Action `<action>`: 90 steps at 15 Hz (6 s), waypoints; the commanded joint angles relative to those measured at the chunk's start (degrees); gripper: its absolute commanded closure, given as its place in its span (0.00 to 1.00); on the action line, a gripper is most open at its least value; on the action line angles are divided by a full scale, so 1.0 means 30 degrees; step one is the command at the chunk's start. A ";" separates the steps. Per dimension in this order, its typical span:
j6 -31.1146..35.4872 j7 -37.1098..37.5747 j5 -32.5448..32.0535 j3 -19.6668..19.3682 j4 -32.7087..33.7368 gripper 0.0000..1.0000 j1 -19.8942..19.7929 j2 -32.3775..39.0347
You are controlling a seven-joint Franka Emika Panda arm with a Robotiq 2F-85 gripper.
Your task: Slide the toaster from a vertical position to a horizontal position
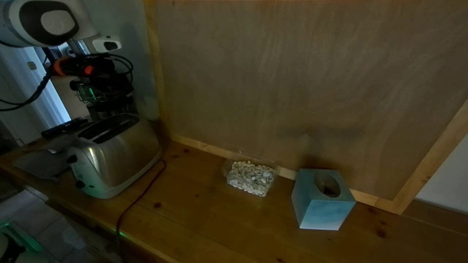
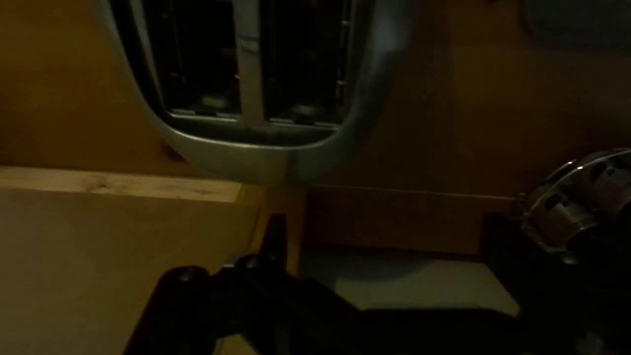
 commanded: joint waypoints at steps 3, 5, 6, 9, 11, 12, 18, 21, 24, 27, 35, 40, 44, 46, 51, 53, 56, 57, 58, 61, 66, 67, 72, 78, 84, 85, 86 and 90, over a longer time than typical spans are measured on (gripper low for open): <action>0.0250 -0.1032 -0.0474 -0.1576 -0.1571 0.00 -0.0829 -0.1829; 0.0069 -0.2035 -0.0346 -0.2149 -0.2196 0.00 -0.0880 -0.2412; -0.0016 -0.2373 -0.0499 -0.2321 -0.2503 0.00 -0.1003 -0.2653; -0.0026 -0.3933 -0.0692 -0.3007 -0.3502 0.00 -0.1140 -0.3477; -0.0079 -0.4651 -0.0854 -0.3369 -0.3995 0.00 -0.1299 -0.3822; -0.0020 -0.4826 -0.1037 -0.3467 -0.4176 0.00 -0.1442 -0.3899; -0.0027 -0.5369 -0.1717 -0.3865 -0.4850 0.00 -0.1975 -0.4338; 0.0091 -0.5317 -0.2012 -0.3887 -0.5145 0.00 -0.2128 -0.4422; 0.0213 -0.5187 -0.1902 -0.4039 -0.5327 0.00 -0.2254 -0.4323; 0.0210 -0.4777 -0.2026 -0.4046 -0.5447 0.34 -0.2638 -0.4123; 0.0326 -0.1163 -0.1826 -0.3472 -0.5178 0.88 -0.3674 -0.4004; -0.0023 0.2247 -0.1557 -0.2681 -0.5387 0.91 -0.4320 -0.4733; -0.0315 0.4894 -0.1584 -0.2335 -0.5724 0.91 -0.5187 -0.5416; -0.0538 0.6275 -0.1774 -0.1961 -0.5906 0.91 -0.5808 -0.5837; -0.1690 0.8496 -0.1536 -0.1471 -0.5936 0.91 -0.6559 -0.6605; -0.1409 0.7755 -0.1552 -0.1731 -0.6052 0.91 -0.6320 -0.5533; -0.1496 0.7782 -0.1575 -0.1729 -0.6078 0.66 -0.6362 -0.5510; -0.1496 0.7782 -0.1576 -0.1724 -0.6076 0.66 -0.6361 -0.5511; -0.1497 0.7782 -0.1576 -0.1723 -0.6077 0.66 -0.6360 -0.5510; -0.1498 0.7781 -0.1576 -0.1723 -0.6076 0.91 -0.6360 -0.5510; -0.1284 1.1324 -0.1315 -0.1515 -0.5535 0.91 -0.7673 -0.5103; -0.1196 1.1911 -0.1320 -0.1538 -0.5480 0.91 -0.7777 -0.5098; -0.1173 1.5570 -0.1853 -0.1040 -0.5406 0.91 -0.8563 -0.5010; -0.2046 2.0469 -0.2118 -0.0096 -0.4922 0.91 -0.8792 -0.4691; -0.3928 2.2861 -0.1749 -0.0240 -0.3814 0.91 -0.7998 -0.3842; -0.4143 2.3137 -0.1704 -0.0303 -0.3663 0.91 -0.7899 -0.3730; -0.4292 2.3341 -0.1663 -0.0367 -0.3540 0.91 -0.7791 -0.3658; -0.4689 2.4265 -0.1789 -0.0512 -0.3230 0.91 -0.7547 -0.3462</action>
